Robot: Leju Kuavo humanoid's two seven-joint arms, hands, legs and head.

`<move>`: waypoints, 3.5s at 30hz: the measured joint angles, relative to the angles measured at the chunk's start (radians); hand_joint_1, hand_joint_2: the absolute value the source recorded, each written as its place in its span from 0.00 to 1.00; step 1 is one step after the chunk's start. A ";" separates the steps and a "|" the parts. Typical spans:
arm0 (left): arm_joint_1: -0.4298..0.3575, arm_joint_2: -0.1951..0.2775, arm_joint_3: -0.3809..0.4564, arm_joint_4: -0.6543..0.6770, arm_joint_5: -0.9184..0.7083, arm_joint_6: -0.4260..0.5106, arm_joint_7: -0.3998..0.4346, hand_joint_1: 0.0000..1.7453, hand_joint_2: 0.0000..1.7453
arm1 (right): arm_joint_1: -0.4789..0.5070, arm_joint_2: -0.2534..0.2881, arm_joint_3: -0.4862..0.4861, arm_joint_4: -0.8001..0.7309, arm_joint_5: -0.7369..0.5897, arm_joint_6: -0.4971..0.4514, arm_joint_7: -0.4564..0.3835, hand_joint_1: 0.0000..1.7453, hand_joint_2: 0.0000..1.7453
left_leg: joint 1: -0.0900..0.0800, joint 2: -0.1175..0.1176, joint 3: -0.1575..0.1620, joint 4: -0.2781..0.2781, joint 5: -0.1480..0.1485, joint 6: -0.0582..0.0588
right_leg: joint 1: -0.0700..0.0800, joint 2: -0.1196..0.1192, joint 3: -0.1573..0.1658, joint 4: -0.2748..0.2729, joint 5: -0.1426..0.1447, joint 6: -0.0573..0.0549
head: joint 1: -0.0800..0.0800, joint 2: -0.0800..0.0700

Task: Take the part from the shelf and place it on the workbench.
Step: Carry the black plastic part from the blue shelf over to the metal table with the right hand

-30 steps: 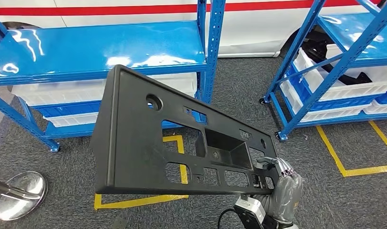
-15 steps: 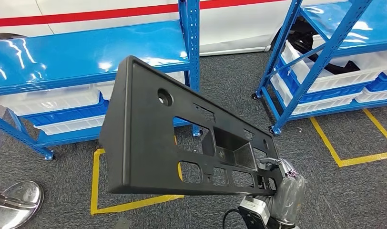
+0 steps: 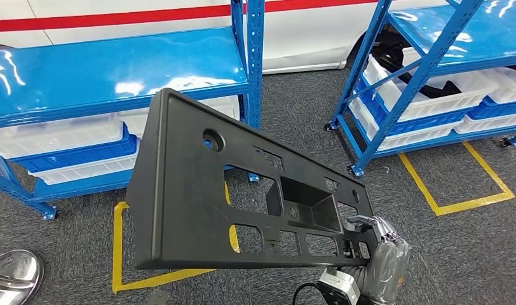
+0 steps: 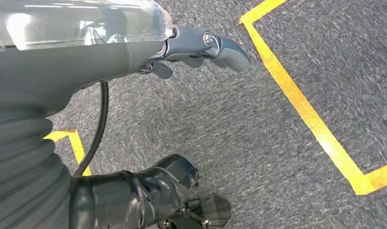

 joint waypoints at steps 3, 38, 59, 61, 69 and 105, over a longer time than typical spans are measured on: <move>0.000 0.000 0.001 0.000 0.000 0.000 0.000 0.00 1.00 | 0.007 0.000 -0.003 -0.001 -0.006 0.000 -0.001 1.00 1.00 | 0.000 0.010 0.001 0.003 -0.003 -0.002 | -0.004 -0.005 -0.006 0.013 0.030 0.003 | 0.000 0.000; 0.004 0.002 0.012 0.000 -0.002 0.005 0.009 0.00 1.00 | 0.049 0.026 -0.020 -0.026 -0.045 0.000 -0.032 1.00 1.00 | -0.007 0.026 0.012 0.001 -0.010 -0.016 | 0.004 -0.039 0.120 -0.226 0.115 -0.009 | -0.001 0.000; 0.000 0.002 0.021 0.000 -0.002 0.005 0.009 0.00 1.00 | 0.051 0.032 -0.028 -0.027 -0.050 -0.001 -0.034 1.00 1.00 | 0.001 -0.016 0.010 -0.011 -0.001 -0.002 | 0.003 0.025 0.072 -0.157 0.076 -0.007 | 0.002 0.000; 0.001 0.002 0.021 0.000 -0.002 0.005 0.008 0.00 1.00 | 0.050 0.031 -0.029 -0.027 -0.050 -0.001 -0.034 1.00 1.00 | -0.001 -0.001 0.010 -0.011 -0.001 0.004 | 0.000 0.004 0.012 -0.030 0.015 0.000 | 0.003 0.000; 0.000 0.001 0.022 0.000 -0.002 0.005 0.006 0.00 1.00 | 0.048 0.031 -0.031 -0.026 -0.049 -0.001 -0.032 1.00 1.00 | -0.008 0.044 0.021 -0.005 -0.015 -0.015 | 0.007 -0.049 0.120 -0.239 0.121 -0.013 | 0.003 0.000; 0.000 -0.003 0.025 0.000 0.000 0.008 0.001 0.00 1.00 | 0.048 0.031 -0.039 -0.029 -0.062 -0.002 -0.028 1.00 1.00 | -0.011 0.030 -0.011 0.070 -0.071 -0.032 | 0.003 -0.025 0.121 -0.251 0.129 -0.043 | 0.002 0.000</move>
